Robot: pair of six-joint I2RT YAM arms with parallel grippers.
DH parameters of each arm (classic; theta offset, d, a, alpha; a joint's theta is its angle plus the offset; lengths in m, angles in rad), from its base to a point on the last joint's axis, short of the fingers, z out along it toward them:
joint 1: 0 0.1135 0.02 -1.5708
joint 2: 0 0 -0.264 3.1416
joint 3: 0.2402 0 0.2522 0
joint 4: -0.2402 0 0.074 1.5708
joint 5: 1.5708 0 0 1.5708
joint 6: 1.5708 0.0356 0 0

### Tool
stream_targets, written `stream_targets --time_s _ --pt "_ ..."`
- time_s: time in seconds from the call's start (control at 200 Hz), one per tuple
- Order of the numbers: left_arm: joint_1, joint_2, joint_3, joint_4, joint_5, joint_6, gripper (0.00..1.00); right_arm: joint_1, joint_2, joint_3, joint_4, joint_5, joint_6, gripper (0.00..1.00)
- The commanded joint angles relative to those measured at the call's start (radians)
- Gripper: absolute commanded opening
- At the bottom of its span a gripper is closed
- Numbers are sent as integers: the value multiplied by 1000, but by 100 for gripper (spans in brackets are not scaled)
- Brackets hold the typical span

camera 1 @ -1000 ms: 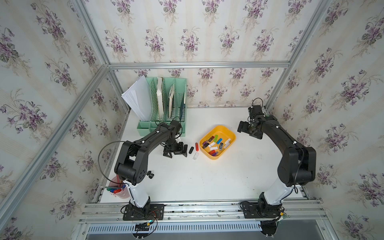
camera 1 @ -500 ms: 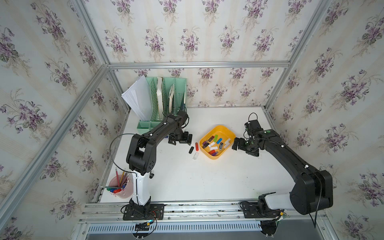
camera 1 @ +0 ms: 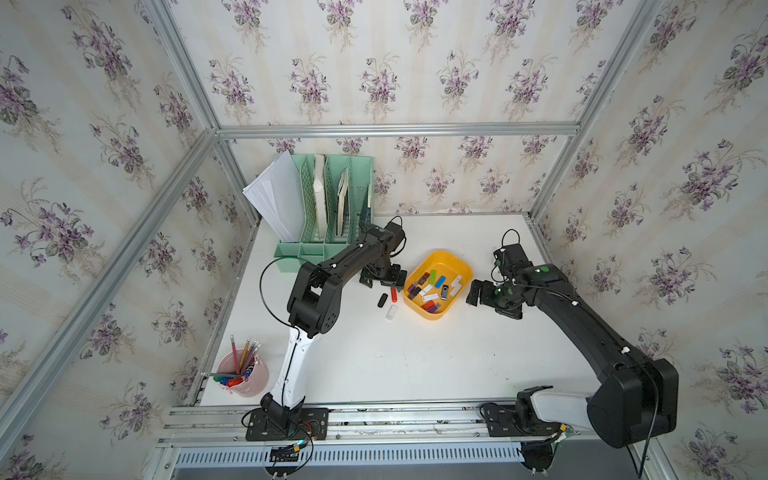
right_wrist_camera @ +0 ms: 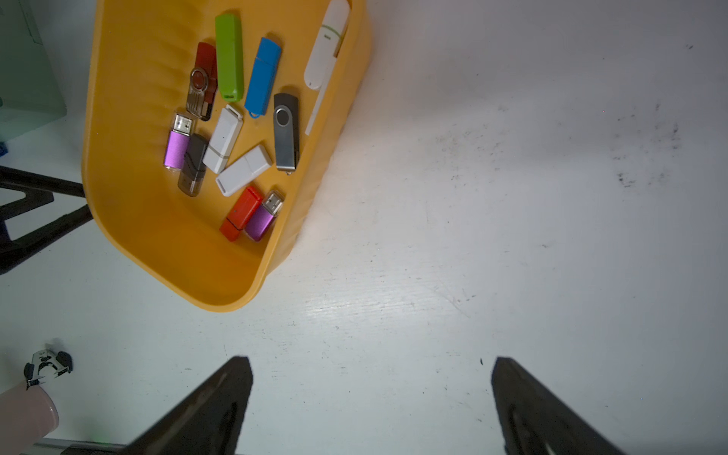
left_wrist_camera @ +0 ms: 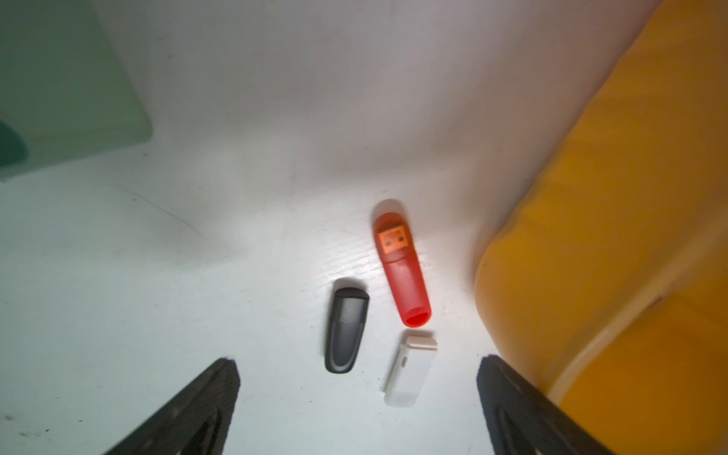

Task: Put the usb flash drive into the storage box
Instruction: Pick up the USB flash from the center of the board.

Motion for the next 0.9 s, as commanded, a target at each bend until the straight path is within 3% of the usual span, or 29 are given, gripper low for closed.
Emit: stream_targets --time_s 0.0,0.195,0.509,0.599,0.894 --pt "-21 13 16 -25 16 -23 99 0 -5 3 -14 3 -1 100" --pt "-47 -9 -18 -12 29 -31 99 0 -11 17 -20 0 1 100" --pt "15 -126 -220 29 -7 28 100 33 -44 10 4 -33 39 99" --pt "21 -127 -258 55 0 41 91 58 -43 8 14 -35 58 98" --pt "23 -124 -279 106 -43 55 88 146 -24 17 36 -19 103 96"
